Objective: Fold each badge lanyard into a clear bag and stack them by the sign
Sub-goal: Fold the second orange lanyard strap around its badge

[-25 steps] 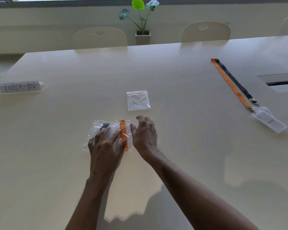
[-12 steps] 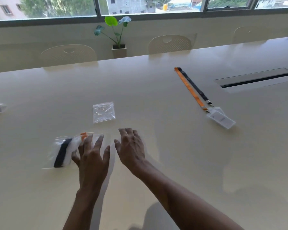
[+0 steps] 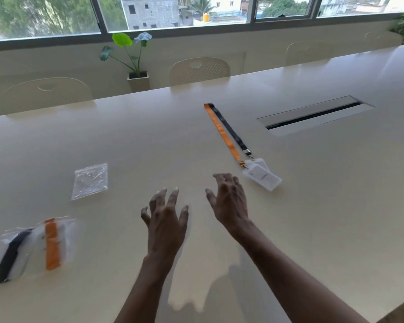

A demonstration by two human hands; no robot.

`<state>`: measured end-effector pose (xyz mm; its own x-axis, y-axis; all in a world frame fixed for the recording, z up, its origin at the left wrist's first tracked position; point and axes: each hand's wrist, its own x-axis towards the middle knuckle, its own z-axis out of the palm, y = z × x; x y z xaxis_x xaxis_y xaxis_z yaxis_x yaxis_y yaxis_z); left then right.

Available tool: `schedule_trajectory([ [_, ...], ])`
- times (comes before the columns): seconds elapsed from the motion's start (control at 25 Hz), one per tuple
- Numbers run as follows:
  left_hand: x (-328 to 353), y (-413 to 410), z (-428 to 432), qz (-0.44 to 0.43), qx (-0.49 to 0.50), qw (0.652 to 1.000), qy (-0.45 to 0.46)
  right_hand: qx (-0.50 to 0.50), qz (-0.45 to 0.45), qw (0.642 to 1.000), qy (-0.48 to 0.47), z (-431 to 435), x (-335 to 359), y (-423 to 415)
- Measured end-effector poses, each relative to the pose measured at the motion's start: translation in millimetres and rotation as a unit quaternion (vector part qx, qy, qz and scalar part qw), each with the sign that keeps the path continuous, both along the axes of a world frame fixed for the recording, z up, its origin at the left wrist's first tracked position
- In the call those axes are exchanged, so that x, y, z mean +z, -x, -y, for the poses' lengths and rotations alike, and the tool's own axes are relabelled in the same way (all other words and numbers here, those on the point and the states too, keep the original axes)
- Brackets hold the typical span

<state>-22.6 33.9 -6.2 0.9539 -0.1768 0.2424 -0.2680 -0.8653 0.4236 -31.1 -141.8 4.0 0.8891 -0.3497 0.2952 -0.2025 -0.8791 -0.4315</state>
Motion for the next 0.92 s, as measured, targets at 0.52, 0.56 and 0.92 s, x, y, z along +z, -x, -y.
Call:
schedule_trajectory([
  [0.52,-5,-21,173,-0.066,-0.121,0.990,-0.020,-0.067,-0.065,0.996,0.004,147,-14,10],
  [0.56,-7,-22,174,-0.070,-0.121,0.990,-0.024,-0.070,-0.062,0.996,0.008,147,-15,10],
  [0.92,0,-27,175,-0.071,-0.106,0.992,0.016,-0.101,-0.023,0.994,0.030,140,-9,12],
])
